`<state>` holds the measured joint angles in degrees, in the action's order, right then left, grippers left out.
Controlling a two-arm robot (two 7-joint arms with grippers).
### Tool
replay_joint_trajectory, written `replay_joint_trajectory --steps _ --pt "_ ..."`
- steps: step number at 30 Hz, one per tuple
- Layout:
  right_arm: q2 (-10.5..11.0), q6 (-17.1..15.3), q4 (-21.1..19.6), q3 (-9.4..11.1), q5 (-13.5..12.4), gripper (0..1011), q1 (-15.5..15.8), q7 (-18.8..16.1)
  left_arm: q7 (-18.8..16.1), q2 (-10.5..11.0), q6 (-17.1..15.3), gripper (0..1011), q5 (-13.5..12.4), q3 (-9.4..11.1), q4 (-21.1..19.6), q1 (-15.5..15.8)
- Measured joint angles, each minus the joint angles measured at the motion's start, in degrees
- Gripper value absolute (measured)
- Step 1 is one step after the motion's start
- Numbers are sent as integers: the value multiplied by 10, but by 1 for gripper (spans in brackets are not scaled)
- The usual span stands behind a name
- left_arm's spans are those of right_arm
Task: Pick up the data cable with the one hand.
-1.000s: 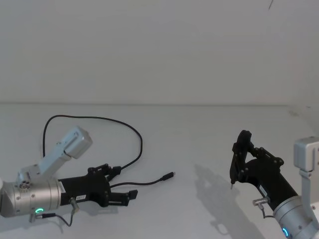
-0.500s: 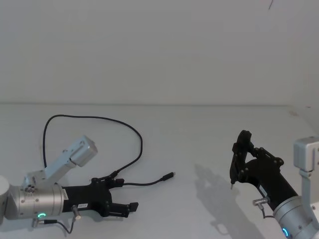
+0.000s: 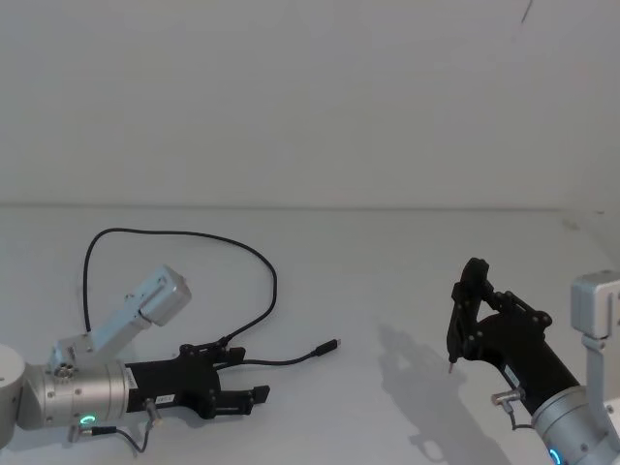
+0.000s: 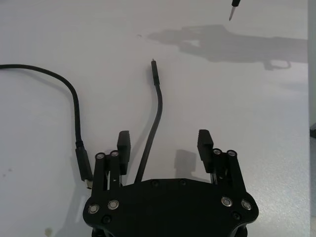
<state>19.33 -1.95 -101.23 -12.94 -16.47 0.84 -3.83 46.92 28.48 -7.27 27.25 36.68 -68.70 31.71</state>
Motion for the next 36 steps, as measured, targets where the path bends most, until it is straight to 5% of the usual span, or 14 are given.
replay_joint_trajectory --steps 26,36 --pt "0 0 0 0 0 279 0 0 7 -17 17 66 10 18 18 14" --pt "0 0 0 0 0 279 0 0 -4 -16 9 47 20 18 -17 11"
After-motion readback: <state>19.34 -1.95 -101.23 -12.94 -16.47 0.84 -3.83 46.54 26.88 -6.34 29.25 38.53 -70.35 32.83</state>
